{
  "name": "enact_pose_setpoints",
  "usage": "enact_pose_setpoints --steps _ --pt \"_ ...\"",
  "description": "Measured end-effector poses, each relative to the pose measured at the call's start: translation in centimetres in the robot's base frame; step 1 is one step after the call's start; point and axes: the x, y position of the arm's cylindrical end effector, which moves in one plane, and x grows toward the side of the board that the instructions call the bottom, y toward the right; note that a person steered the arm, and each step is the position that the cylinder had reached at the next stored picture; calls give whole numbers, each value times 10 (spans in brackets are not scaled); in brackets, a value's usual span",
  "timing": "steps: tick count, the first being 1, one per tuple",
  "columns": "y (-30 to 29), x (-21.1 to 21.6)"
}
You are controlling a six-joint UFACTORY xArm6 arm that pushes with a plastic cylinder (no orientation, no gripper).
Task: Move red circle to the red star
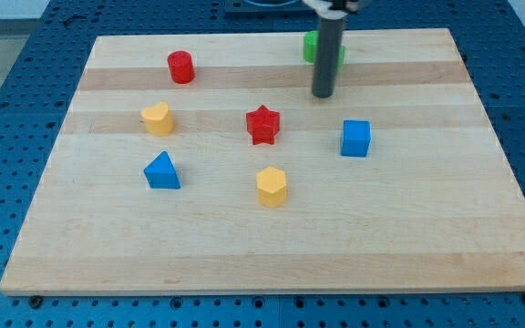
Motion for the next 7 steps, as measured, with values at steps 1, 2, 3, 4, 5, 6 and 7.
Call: enact_pose_setpoints --steps 1,2,3,4,5,6,7 --pt "-60 -7" --pt "-112 -10" --pt "-158 -3" --pt "-211 -5" --pt "-245 -37" --pt "-236 -70" --pt "-206 -82"
